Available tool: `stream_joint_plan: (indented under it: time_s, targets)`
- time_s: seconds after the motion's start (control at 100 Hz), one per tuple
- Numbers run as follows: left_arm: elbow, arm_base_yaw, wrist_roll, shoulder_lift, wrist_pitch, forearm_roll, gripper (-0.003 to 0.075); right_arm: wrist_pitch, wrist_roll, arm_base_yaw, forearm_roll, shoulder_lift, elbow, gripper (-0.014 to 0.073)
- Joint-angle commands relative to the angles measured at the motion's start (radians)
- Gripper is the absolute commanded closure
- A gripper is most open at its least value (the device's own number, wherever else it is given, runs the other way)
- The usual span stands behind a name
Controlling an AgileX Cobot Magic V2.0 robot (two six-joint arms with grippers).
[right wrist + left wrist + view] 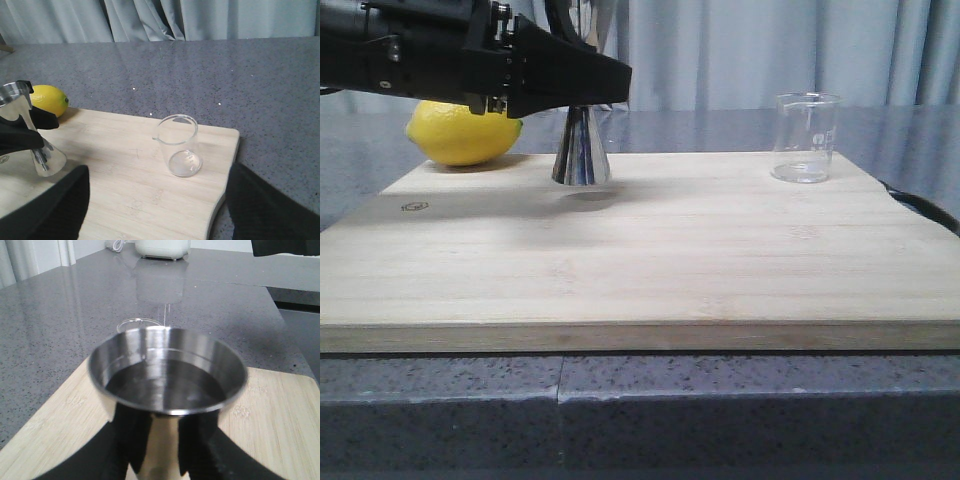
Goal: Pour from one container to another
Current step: 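Lower the filled jigger onto the board with the left gripper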
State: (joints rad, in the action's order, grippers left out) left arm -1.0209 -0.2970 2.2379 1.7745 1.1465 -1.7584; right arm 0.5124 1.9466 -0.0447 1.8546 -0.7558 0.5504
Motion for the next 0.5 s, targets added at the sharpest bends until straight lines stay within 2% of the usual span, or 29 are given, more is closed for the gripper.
stream_joint_plan:
  time_s: [0.0,0.49]
  targets:
    - [-0.03,-0.011,0.002,-0.037,0.119,-0.066,0.0502,-0.031,-0.004,-0.006,0.019,0.006,0.024,0.0082]
    - [-0.03,-0.011,0.017,0.023,0.122,-0.091,0.0501,-0.041,-0.004,-0.006,0.019,0.006,0.024,0.0082]
